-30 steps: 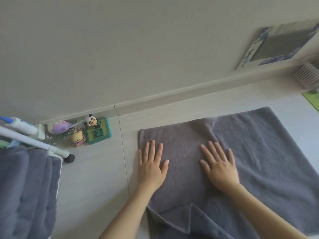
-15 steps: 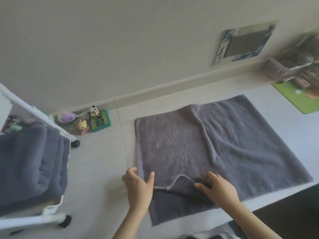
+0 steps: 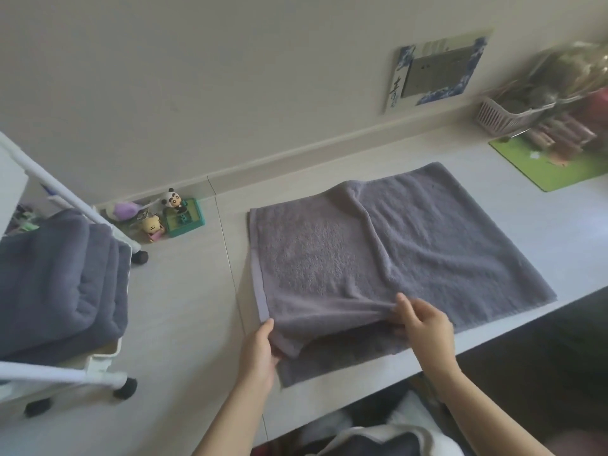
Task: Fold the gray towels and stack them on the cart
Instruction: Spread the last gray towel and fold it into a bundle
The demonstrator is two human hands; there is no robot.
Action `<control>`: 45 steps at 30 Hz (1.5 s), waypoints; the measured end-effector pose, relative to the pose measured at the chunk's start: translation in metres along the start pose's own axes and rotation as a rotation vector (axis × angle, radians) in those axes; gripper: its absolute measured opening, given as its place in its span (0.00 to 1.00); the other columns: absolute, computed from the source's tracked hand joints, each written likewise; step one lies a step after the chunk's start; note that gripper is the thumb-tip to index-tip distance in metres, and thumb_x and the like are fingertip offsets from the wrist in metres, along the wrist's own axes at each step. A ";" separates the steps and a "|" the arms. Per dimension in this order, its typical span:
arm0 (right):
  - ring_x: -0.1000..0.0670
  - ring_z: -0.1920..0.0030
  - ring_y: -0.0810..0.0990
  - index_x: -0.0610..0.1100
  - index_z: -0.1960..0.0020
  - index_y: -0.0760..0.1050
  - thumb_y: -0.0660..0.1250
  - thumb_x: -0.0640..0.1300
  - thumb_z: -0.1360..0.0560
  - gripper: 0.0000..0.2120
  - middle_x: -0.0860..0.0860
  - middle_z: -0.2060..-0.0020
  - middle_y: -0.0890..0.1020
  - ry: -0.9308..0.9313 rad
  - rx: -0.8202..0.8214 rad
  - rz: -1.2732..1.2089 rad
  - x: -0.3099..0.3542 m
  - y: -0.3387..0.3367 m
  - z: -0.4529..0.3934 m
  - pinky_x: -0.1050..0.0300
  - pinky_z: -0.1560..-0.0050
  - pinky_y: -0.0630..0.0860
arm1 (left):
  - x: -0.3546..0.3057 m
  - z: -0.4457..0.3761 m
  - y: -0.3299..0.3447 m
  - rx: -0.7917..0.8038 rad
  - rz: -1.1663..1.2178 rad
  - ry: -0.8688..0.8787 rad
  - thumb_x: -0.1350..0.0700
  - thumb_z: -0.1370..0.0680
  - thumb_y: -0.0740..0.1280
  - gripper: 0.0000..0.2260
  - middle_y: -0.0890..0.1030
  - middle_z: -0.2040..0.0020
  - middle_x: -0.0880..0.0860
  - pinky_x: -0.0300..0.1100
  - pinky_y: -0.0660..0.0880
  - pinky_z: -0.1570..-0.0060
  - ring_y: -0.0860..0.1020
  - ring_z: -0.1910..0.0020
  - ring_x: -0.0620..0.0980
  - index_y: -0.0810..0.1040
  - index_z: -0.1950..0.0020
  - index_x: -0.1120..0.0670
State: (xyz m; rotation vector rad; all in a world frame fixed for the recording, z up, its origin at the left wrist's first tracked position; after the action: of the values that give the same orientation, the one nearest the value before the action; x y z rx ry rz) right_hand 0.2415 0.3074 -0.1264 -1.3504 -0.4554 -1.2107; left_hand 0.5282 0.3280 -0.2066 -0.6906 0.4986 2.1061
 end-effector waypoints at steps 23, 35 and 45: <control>0.51 0.57 0.74 0.53 0.35 0.71 0.66 0.44 0.25 0.19 0.46 0.49 0.75 0.079 -0.098 -0.002 -0.057 0.008 0.006 0.57 0.48 0.69 | -0.008 0.025 0.005 -0.132 -1.154 0.521 0.51 0.23 0.66 0.25 0.77 0.40 0.61 0.46 0.71 0.54 0.76 0.43 0.61 0.64 0.32 0.62; 0.52 0.55 0.70 0.54 0.33 0.70 0.64 0.43 0.24 0.20 0.47 0.47 0.71 0.067 -0.057 0.122 -0.063 -0.001 -0.011 0.57 0.49 0.69 | -0.018 0.027 0.042 -0.173 -1.389 0.854 0.57 0.35 0.77 0.39 0.70 0.35 0.65 0.59 0.72 0.45 0.72 0.40 0.66 0.64 0.27 0.61; 0.47 0.29 0.63 0.46 0.30 0.68 0.59 0.48 0.21 0.20 0.47 0.28 0.62 0.200 -0.214 0.055 -0.072 -0.041 -0.028 0.54 0.33 0.61 | 0.015 -0.006 0.087 -0.019 -1.736 1.001 0.41 0.27 0.55 0.30 0.68 0.29 0.61 0.63 0.54 0.32 0.65 0.30 0.64 0.70 0.30 0.54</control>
State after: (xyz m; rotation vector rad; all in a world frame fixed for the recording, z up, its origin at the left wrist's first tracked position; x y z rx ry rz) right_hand 0.1686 0.3193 -0.1742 -1.3943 -0.1489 -1.3626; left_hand 0.4510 0.2842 -0.2117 -1.4201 0.1673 0.0670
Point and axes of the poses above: each hand's wrist, its own z-axis away from the middle knuckle, its own y-axis out of the palm, x = y × z, the point moved 7 cm from there along -z, towards the middle knuckle
